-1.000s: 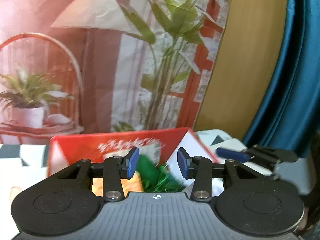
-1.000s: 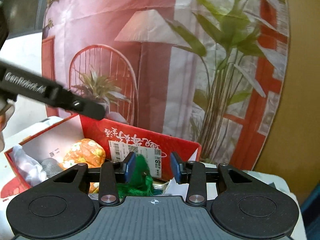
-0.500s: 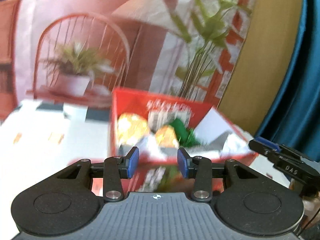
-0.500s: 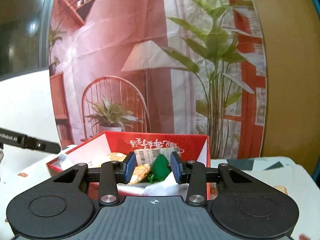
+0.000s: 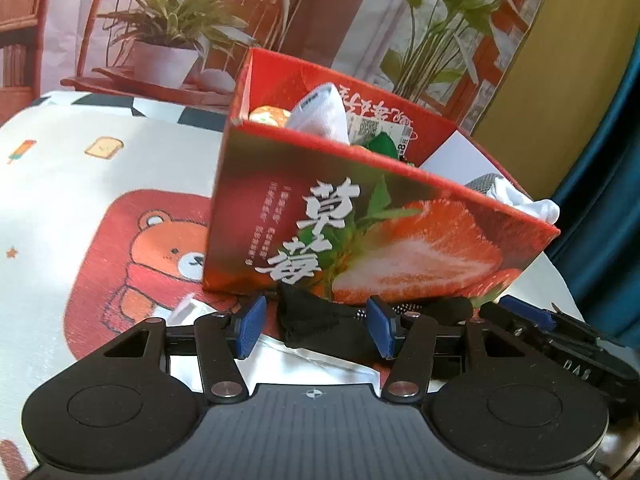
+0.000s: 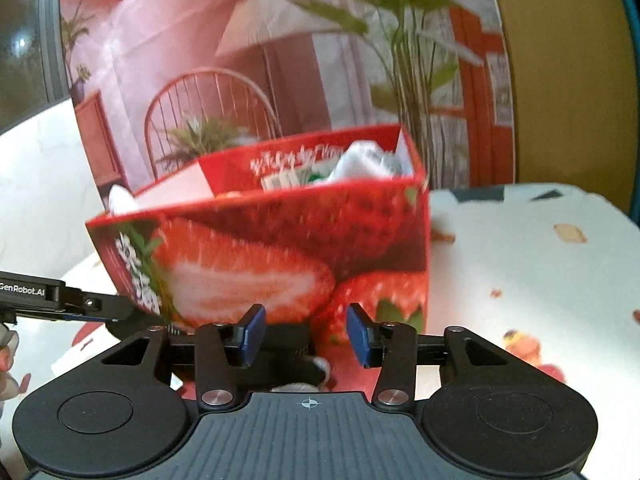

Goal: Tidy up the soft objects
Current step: 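Move the left tool down to the black dotted glove and grasp it, then lift the black glove up with the left tool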

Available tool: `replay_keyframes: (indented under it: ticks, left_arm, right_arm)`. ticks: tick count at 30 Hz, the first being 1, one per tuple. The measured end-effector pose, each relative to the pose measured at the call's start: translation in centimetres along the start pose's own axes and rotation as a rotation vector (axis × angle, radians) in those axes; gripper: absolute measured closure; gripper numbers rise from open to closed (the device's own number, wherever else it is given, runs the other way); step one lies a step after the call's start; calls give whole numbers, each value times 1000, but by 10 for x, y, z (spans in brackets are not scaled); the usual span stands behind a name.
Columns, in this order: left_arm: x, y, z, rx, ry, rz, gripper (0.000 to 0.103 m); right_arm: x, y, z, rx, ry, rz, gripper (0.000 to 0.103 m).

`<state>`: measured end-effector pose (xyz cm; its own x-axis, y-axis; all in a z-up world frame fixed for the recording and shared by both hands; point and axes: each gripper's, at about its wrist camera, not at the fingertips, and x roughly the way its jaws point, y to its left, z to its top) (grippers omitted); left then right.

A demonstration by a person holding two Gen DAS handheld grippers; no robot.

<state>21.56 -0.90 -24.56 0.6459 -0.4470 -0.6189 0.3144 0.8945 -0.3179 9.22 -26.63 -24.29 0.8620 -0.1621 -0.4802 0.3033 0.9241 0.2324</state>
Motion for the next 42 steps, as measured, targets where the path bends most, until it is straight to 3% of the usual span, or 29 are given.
replay_keyframes:
  ticks: [3,8,10,13,23,36,42]
  left_arm:
    - [5,1,-6,1,10,5,45]
    - [10,1,-10,-2,7,17,47]
    - [11,0,-10,5,14,4,63]
    - [10,-3,-13,36,13,7,67]
    - [11,-5,-21,59,5,26,70]
    - [11,-4,-27,61,-8,29,70]
    - [7,-11,-27,84,-12,34,81]
  right_arm:
    - [8,9,-6,-31,18,-4,47]
    - [21,16,-15,-48,69,-10,46]
    - [23,16,-16,-48,75,-12,46]
    - [25,13,-17,-24,95,-11,46]
    - [32,8,-19,4,137,13,44]
    - [31,16,-21,-45,133,71,67]
    - [30,20,-22,-78,124,108,87]
